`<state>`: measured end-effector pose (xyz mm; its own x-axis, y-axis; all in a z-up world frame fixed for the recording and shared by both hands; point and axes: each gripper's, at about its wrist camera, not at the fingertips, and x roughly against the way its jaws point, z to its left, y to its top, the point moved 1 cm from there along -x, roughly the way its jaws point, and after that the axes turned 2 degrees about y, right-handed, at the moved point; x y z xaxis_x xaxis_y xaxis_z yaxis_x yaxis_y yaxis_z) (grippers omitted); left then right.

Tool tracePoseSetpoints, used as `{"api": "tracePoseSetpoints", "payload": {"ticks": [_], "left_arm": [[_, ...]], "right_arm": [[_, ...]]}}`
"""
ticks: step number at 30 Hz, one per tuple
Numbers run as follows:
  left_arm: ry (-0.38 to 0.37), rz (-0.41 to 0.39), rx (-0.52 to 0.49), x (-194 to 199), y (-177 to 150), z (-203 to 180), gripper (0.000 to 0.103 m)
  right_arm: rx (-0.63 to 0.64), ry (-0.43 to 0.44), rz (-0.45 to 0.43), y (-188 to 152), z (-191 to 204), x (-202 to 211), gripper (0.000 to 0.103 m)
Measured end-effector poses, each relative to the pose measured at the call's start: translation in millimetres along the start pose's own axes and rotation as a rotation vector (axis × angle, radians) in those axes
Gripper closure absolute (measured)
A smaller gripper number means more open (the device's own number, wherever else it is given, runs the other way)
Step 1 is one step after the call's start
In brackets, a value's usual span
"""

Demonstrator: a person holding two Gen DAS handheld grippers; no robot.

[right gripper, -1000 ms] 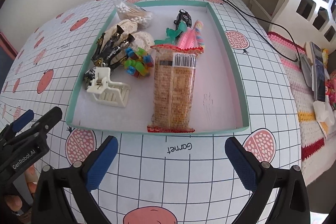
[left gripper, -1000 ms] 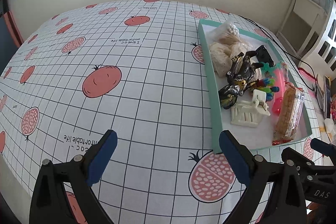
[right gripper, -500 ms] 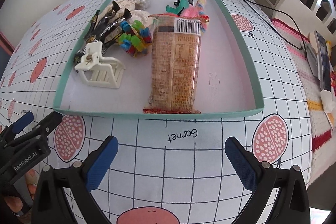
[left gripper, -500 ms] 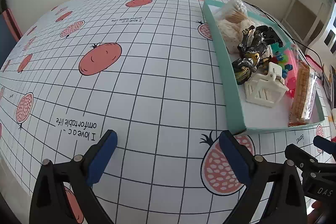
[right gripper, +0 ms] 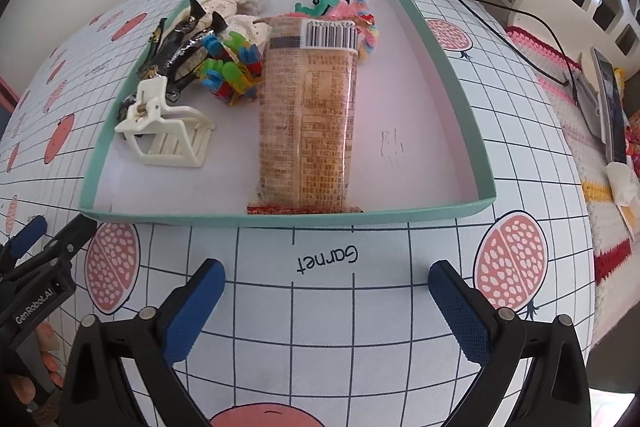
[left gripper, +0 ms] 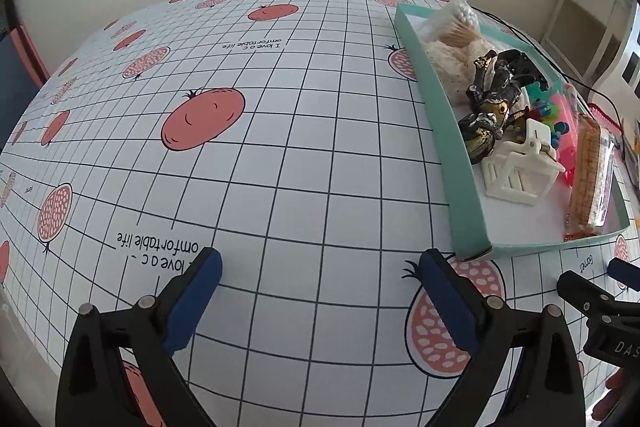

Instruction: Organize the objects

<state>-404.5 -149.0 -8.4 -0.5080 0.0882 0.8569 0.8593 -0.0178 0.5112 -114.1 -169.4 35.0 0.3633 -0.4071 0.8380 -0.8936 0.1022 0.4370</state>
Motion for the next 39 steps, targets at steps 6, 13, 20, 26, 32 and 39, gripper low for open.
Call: {"api": "tracePoseSetpoints", "payload": {"ticks": [6,13,20,26,32,39], "left_arm": [[0.008,-0.008,0.013,-0.4,-0.5,1.2,0.003],[0.015,-0.005,0.021,0.0,-1.3,1.1,0.003],[0.016,-0.003,0.023,0.2,-1.7,1.4,0.003],[0.018,-0.003,0.022,0.3,-2.3,0.9,0.002],[0.017,-0.004,0.02,0.1,-1.8,1.3,0.002],[0.019,-0.01,0.019,-0.7,-1.7,0.1,0.001]], "right_arm": [[-0.002,0.0,-0.004,2.4,-2.6,-2.7,0.0],[-0.004,-0.003,-0.007,6.5,-3.6,-5.6,0.0],[-0.002,-0.003,-0.009,8.8,-7.3,-8.0,0.0],[-0.001,-0.003,-0.008,8.6,-7.2,-7.8,0.0],[0.002,-0.003,-0.008,8.6,-7.4,-7.8,0.0],[0.002,-0.003,-0.008,8.0,-6.7,-7.4,0.0]]}}
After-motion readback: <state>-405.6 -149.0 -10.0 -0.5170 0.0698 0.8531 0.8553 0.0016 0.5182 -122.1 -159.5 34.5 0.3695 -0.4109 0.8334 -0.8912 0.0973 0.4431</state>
